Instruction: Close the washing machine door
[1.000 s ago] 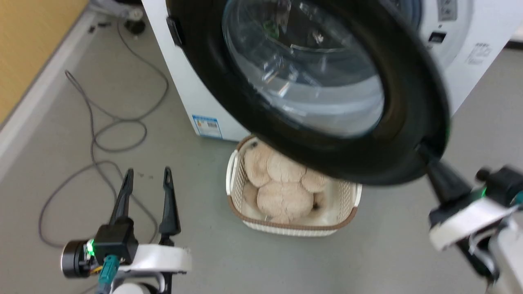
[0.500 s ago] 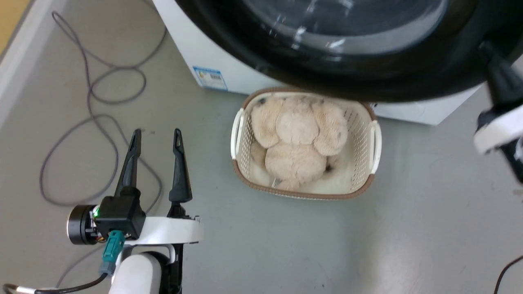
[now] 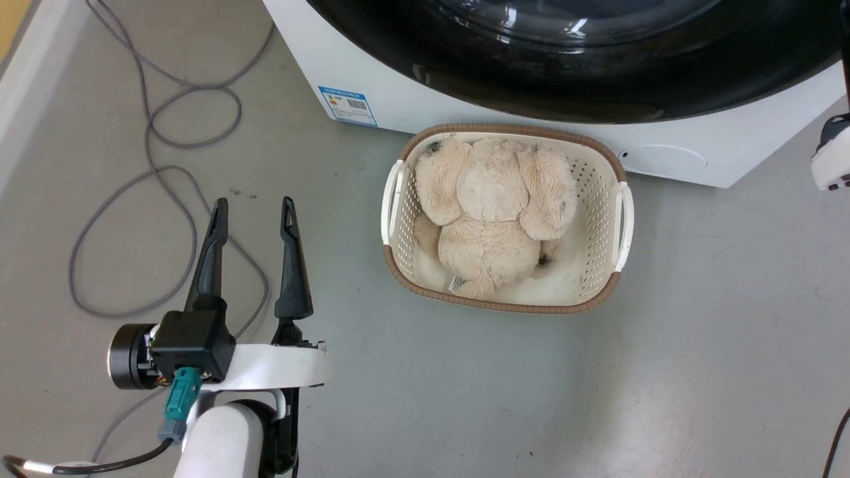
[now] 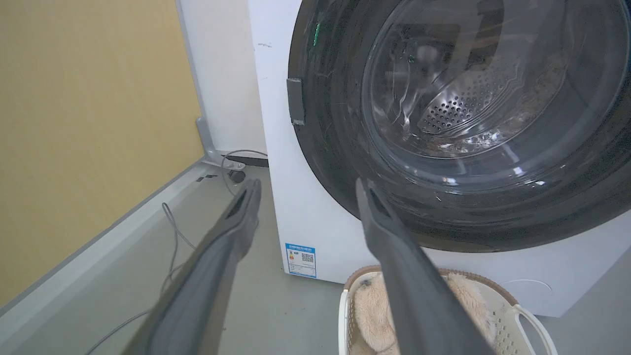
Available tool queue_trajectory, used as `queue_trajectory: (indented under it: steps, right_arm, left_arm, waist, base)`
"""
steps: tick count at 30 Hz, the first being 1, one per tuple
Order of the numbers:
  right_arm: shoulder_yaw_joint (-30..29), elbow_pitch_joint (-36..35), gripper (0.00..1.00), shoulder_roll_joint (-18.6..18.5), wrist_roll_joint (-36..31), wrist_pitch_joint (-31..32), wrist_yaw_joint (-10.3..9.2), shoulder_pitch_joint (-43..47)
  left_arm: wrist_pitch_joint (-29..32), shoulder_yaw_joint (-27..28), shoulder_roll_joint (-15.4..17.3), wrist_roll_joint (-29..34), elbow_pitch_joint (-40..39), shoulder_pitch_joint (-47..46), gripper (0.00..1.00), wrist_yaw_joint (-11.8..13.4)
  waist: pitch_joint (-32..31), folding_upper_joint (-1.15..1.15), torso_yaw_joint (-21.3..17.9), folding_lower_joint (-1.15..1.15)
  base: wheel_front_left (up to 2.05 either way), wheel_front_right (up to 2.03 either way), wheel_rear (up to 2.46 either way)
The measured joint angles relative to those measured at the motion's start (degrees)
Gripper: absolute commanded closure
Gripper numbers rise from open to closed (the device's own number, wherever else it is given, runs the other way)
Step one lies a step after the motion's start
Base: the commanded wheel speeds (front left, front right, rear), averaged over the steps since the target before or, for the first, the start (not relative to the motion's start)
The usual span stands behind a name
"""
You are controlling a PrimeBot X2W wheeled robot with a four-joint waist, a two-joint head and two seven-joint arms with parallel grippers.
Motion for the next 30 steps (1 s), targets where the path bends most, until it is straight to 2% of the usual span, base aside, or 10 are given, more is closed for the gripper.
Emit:
queue_trajectory:
  steps: [4, 7, 11, 19, 24, 30]
  right_arm:
    - [-1.8, 0.0, 1.0, 1.4, -1.7, 0.0, -0.01, 0.2]
    - [-4.1, -3.1, 1.0, 2.3, -2.0, 0.0, -0.03, 1.6]
    - [-8.6, -12.5, 1.0, 4.1, -4.8, 0.0, -0.07, 6.2]
    - [-15.1, -34.5, 1.0, 12.1, -9.9, 0.0, -0.07, 17.4]
    - [-14.3, -41.2, 1.0, 15.3, -10.1, 0.0, -0.07, 24.3]
    - [-11.7, -42.3, 1.0, 18.4, -8.5, 0.0, -0.07, 32.5]
  left_arm:
    - [0.0, 0.2, 0.0, 0.0, 0.0, 0.0, 0.0, 0.2]
    - [0.0, 0.6, 0.0, 0.0, 0.3, 0.1, 0.0, 0.2]
    - [0.0, 2.0, 0.0, 0.2, 1.0, 0.6, 0.0, 0.1]
    - [0.0, 4.2, 0.0, 1.4, 2.6, 3.4, 0.0, -0.3]
    - [0.0, 4.9, 0.0, 1.8, 3.3, 5.5, 0.0, -0.7]
    - [0.0, 5.8, 0.0, 2.6, 3.8, 8.7, 0.0, -1.3]
  waist:
    - [-0.9, 0.0, -0.2, 0.0]
    - [-2.1, 0.0, -0.5, 0.0]
    - [-4.3, 0.0, -1.2, 0.0]
    - [-10.0, 0.0, -3.3, -0.01]
    - [-13.8, 0.0, -4.5, -0.01]
    - [-18.0, 0.0, -5.6, -0.01]
  base:
    - [0.0, 0.0, 0.0]
    - [0.0, 0.0, 0.0]
    - [0.0, 0.0, 0.0]
    - [0.0, 0.0, 0.0]
    - [0.0, 0.0, 0.0]
    - [0.0, 0.0, 0.0]
